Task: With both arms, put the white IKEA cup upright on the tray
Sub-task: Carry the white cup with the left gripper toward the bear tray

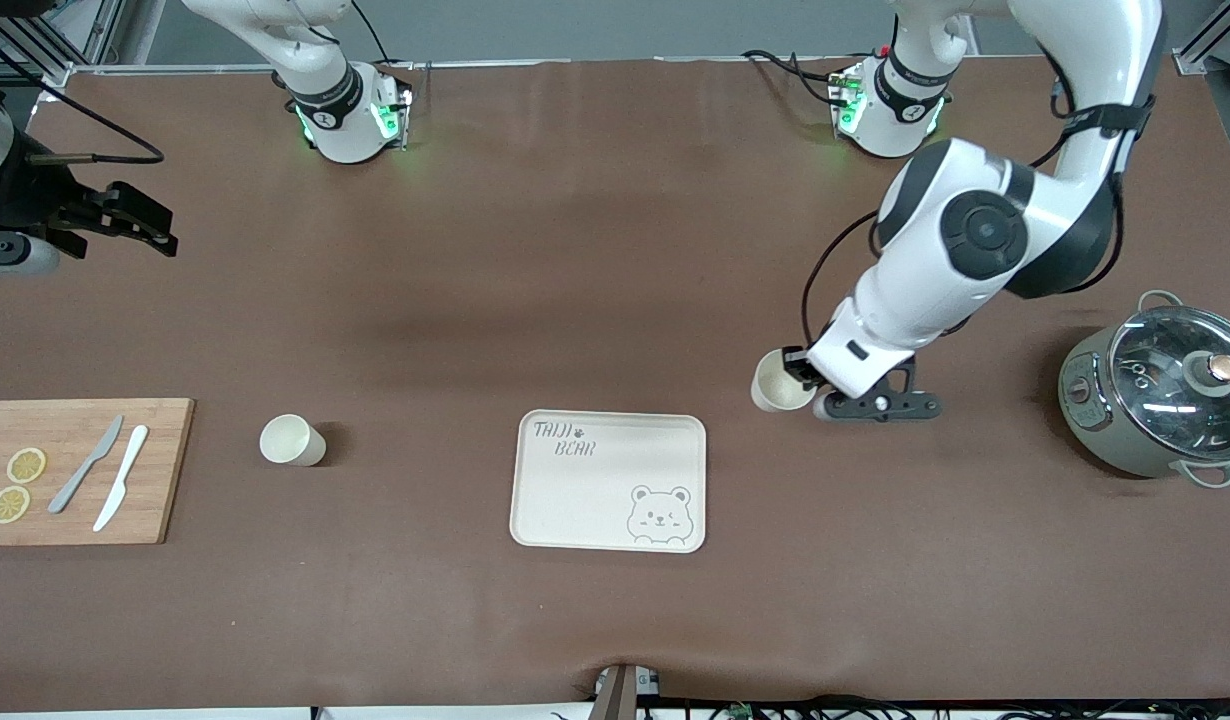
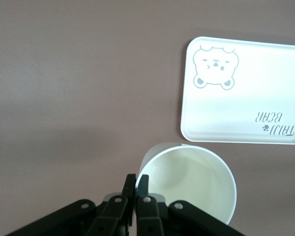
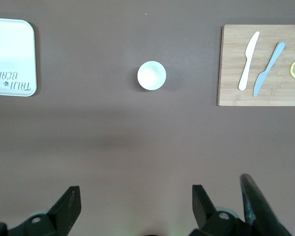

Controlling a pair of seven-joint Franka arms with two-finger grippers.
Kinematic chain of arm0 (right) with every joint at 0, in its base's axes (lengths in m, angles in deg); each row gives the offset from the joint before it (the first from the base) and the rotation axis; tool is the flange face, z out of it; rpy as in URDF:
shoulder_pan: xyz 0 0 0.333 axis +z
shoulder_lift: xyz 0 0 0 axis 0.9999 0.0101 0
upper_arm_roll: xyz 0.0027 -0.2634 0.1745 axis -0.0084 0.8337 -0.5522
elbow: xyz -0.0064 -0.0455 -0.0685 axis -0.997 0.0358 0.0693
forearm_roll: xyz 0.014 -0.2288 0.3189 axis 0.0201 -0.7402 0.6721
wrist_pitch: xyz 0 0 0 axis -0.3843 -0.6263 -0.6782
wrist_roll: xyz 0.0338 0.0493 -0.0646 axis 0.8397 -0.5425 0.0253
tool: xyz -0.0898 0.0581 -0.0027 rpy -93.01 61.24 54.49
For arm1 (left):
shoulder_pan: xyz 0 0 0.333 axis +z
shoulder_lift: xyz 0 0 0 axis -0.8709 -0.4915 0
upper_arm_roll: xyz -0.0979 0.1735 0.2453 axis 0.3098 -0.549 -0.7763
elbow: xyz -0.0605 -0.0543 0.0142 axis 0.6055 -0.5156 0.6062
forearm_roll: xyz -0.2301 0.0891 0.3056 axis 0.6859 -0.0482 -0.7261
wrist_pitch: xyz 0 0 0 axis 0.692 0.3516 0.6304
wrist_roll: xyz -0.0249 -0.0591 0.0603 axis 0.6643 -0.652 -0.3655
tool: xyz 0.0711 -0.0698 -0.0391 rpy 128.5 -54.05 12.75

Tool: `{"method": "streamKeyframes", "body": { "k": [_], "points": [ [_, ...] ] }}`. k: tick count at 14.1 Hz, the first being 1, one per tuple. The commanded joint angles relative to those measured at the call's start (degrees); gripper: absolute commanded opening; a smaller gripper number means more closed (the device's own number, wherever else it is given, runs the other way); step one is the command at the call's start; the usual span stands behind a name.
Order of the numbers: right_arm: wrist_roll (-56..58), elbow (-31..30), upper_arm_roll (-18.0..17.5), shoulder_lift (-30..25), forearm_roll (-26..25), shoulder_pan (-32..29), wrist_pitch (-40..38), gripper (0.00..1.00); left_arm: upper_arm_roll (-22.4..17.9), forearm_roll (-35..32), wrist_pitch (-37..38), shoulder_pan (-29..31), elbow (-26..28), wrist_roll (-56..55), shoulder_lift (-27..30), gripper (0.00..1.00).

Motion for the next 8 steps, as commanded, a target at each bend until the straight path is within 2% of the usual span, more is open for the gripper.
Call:
{"method": "streamKeyframes", "body": {
  "k": [1,4,5,7,8],
  "points": [
    [0.45,0.23,0.03,0.10,-0.46,0.03,-0.21,1.00,-0.76,-2.86,5.98,-3.50,-12.64,-1.72,-8.80,0.00],
    [0.45,0.23,0.03,0.10,-0.46,0.12,-0.21,1.00,-5.40,-2.69,5.90,-9.46,-18.18,-3.57,-13.55,0.00],
    [0.45,0.14,0.03,0.10,-0.46,0.12,-0.21,1.00,-8.20,-2.69,5.37,-12.53,-19.42,-4.18,-15.05,0.00],
    [0.45,0.14,0.03,0.10,-0.46,0.03,-0.21,1.00,-12.96,-2.42,3.45,-17.47,-20.14,-4.71,-16.99,0.00],
    [0.45,0.14,0.03,0.10,-0.46,0.12,-0.21,1.00,-13.58,-2.34,1.87,-18.10,-20.14,-4.89,-17.69,0.00]
  ]
}}
